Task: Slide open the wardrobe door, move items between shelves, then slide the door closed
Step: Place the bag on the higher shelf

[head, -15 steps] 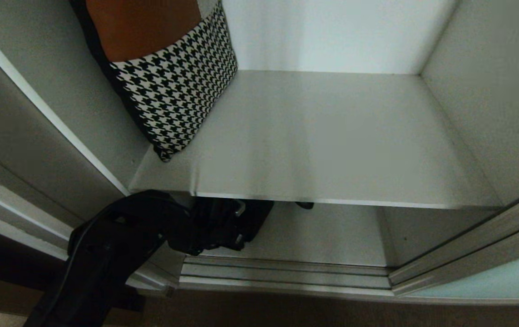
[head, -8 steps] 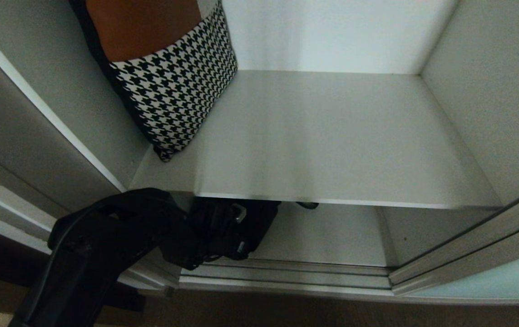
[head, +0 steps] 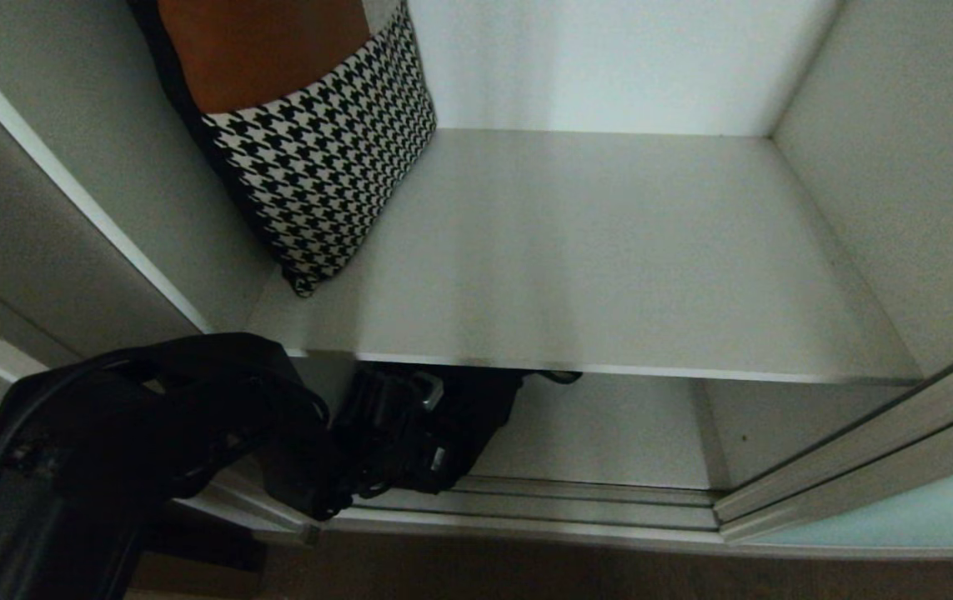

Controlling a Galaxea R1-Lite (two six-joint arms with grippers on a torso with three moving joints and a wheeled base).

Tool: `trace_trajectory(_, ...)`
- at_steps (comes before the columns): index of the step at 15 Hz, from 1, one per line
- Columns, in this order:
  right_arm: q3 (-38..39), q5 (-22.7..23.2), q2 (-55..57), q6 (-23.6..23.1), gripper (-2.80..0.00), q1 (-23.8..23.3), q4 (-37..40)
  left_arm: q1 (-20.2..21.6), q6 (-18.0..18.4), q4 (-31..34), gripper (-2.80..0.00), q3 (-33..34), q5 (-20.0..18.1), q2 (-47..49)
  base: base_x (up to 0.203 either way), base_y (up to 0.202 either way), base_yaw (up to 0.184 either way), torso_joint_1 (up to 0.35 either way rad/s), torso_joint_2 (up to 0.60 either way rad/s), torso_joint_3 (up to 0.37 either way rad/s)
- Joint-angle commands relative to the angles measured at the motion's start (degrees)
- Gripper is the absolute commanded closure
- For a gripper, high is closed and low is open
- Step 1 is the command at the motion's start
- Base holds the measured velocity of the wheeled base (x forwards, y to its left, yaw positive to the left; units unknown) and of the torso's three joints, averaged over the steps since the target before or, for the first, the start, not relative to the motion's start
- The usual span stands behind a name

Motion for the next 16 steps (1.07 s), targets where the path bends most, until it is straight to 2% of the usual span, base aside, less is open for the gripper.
trace_trajectory(1,0.09,0.0,-0.01,-0.07,0.0,0.0,0.0,-0.82,-1.75,-0.27,0.0,2.84,1.42,-5.13,0.0,0.0,0.0,0.0,0.0,0.0)
trace_trajectory(3,0.02,0.0,-0.01,0.0,0.0,0.0,0.0,-1.75,-2.59,-0.73,0.0,6.36,1.98,-7.08,0.0,0.0,0.0,0.0,0.0,0.0)
trace_trajectory(6,0.09,0.0,-0.01,-0.07,0.0,0.0,0.0,-3.76,-4.54,-5.73,0.0,10.32,5.28,-8.42,0.0,0.0,0.0,0.0,0.0,0.0)
trace_trajectory(7,0.01,0.0,-0.01,-0.02,0.0,0.0,0.0,-4.17,-6.21,-6.01,0.0,10.27,5.93,-8.87,0.0,0.0,0.0,0.0,0.0,0.0)
trace_trajectory(12,0.07,0.0,-0.01,-0.07,0.0,0.0,0.0,-5.12,-8.31,-5.64,0.0,11.39,6.47,-12.41,0.0,0.0,0.0,0.0,0.0,0.0)
trace_trajectory(15,0.03,0.0,-0.01,-0.02,0.0,0.0,0.0,-6.71,-9.79,-5.86,0.0,15.03,6.68,-15.1,0.0,0.0,0.0,0.0,0.0,0.0)
trace_trajectory(16,0.02,0.0,0.01,0.0,0.0,0.0,-0.04,-7.88,-10.93,-5.93,0.0,16.07,8.06,-16.03,0.0,0.0,0.0,0.0,0.0,0.0)
